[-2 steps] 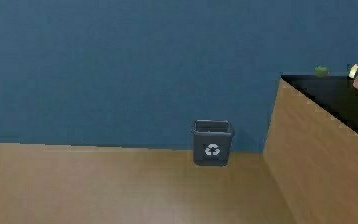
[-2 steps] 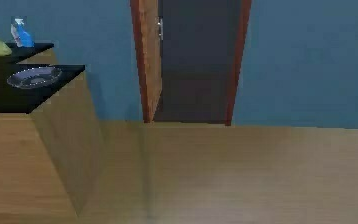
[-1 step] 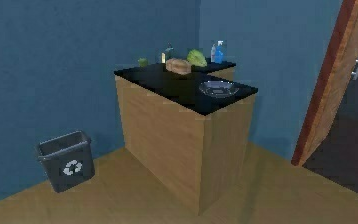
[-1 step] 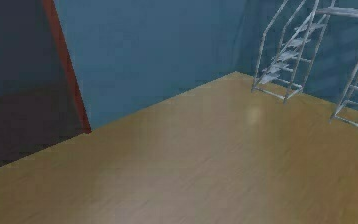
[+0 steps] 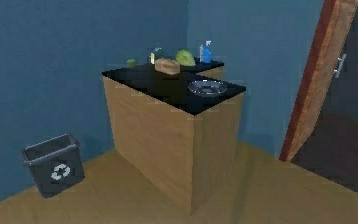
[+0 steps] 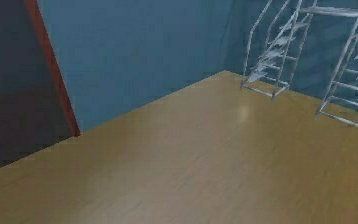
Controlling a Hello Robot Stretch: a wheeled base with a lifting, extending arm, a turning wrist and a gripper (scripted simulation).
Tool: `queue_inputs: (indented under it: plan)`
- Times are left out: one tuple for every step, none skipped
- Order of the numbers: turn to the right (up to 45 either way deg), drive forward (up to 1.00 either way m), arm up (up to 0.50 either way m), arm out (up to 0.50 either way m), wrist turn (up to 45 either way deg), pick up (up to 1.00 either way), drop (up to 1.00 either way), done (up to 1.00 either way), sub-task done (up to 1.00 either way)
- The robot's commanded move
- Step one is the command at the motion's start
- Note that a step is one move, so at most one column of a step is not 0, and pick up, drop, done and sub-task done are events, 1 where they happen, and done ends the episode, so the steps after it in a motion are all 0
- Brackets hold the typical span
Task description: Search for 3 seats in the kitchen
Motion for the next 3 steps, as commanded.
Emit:
queue_inputs:
  plan:
    - [0.0,0.15,0.00,0.00,0.0,0.00,0.00,0.00,0.00]
    - [-30.0,0.00,0.00,0.00,0.0,0.00,0.00,0.00,0.00]
    - [0.0,0.15,0.00,0.00,0.0,0.00,0.00,0.00,0.00]
